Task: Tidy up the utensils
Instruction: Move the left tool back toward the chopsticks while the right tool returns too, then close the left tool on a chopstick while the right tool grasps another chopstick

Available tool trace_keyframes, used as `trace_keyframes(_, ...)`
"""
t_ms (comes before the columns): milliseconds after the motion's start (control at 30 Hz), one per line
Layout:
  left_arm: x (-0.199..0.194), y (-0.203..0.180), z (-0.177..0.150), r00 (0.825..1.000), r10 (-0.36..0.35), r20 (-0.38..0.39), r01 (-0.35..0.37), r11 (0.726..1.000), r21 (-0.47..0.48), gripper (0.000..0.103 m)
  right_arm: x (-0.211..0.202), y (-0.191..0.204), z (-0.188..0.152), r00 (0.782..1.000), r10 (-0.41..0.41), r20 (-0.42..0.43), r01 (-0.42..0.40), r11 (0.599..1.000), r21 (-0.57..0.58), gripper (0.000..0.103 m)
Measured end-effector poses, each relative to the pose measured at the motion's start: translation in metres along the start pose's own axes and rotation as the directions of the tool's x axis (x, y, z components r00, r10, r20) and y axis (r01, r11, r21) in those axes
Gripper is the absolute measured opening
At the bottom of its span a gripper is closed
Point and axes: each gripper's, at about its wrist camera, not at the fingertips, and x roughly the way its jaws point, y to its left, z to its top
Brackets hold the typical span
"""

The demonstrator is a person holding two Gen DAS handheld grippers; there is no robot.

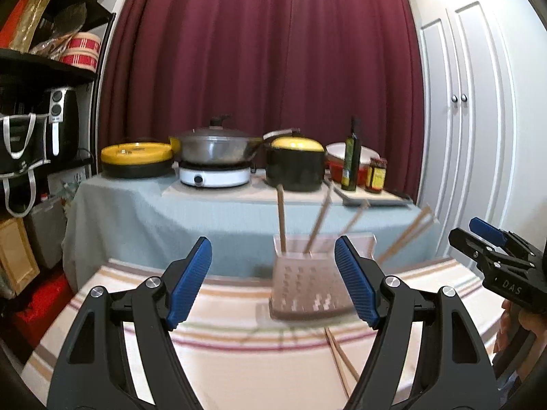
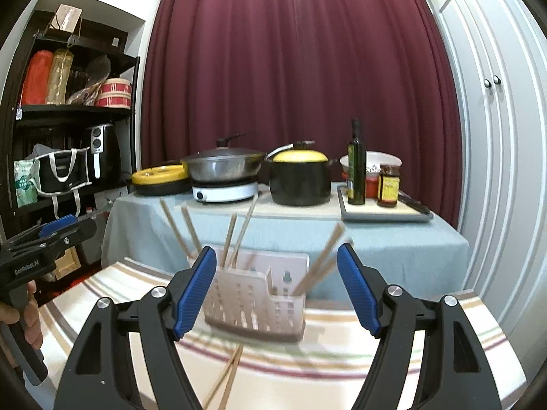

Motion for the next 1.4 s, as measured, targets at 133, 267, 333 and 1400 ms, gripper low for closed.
trace_keyframes(133,-0.013,-0.009,-0.027,0.999,-0.011,-0.05,0.011,1.0,0.01,0.073,-0.013,-0.001,-0.02,0.999,-0.008,-0.038,0.008,1.0,0.005,0.071)
trace_keyframes(267,-0.019,-0.02,-0.056,0.993,-0.025,-0.114,0.028,0.999,0.024,0.073,-0.025,-0.002,-0.042,0.997,-0.022,-0.075,0.022,1.0,0.006,0.071)
trace_keyframes(333,-0.019,-0.025,-0.074,0.987,-0.035,-0.158,0.039,0.999,0.024,0.073,-0.031,-0.003,-0.053,0.995,-0.028,-0.094,0.029,1.0,0.01,0.071)
trace_keyframes(1400,0.004,-0.078,-0.189,0.912,-0.1,-0.397,0.121,0.992,0.028,0.04,-0.059,-0.023,-0.139,0.971,-0.082,-0.223,0.096,0.994,0.055,0.071)
